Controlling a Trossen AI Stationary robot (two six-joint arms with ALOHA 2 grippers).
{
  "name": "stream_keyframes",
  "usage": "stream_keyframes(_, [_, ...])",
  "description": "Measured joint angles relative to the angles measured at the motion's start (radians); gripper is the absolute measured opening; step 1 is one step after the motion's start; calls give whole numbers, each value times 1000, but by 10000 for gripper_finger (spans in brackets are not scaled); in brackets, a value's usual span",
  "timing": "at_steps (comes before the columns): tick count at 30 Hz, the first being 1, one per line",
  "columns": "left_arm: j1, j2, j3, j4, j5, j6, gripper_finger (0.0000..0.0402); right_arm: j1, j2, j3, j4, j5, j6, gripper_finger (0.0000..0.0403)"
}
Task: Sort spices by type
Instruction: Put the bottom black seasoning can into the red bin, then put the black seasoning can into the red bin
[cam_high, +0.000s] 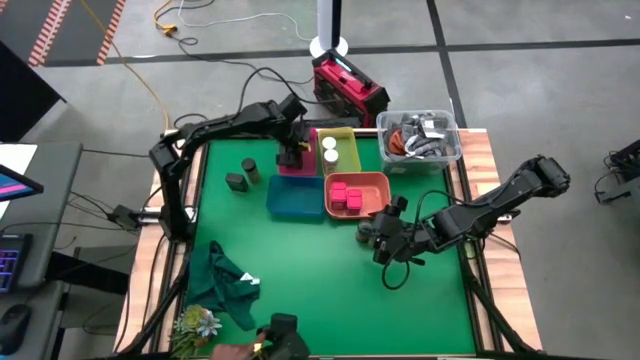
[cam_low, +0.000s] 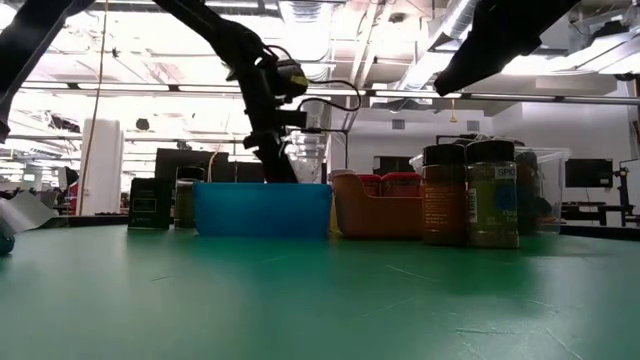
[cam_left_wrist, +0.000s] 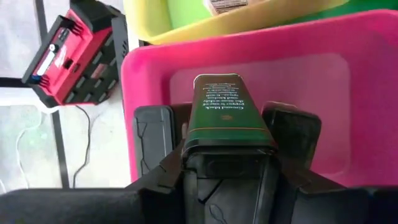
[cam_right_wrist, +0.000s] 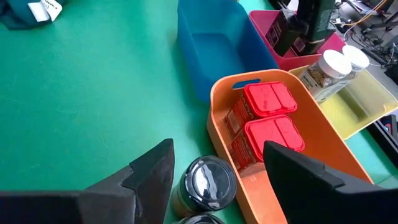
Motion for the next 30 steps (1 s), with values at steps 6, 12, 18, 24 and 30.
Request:
stream_keyframes(6, [1, 2, 0, -2, -3, 2, 128, 0, 0, 0, 0, 0, -11, 273])
stream_keyframes(12, [2, 7, 0, -15, -1, 3, 128, 0, 0, 0, 6, 0, -10, 273])
stream_keyframes(18, [1, 34, 1, -21, -10, -5, 135, 7, 0, 0, 17, 0, -10, 273])
stream_keyframes(24, [1, 34, 0, -19, -14, -11, 179, 12, 0, 0, 16, 0, -12, 273])
stream_keyframes(30, [1, 34, 0, -27, -26, -17, 210, 4, 0, 0, 16, 0, -35, 273])
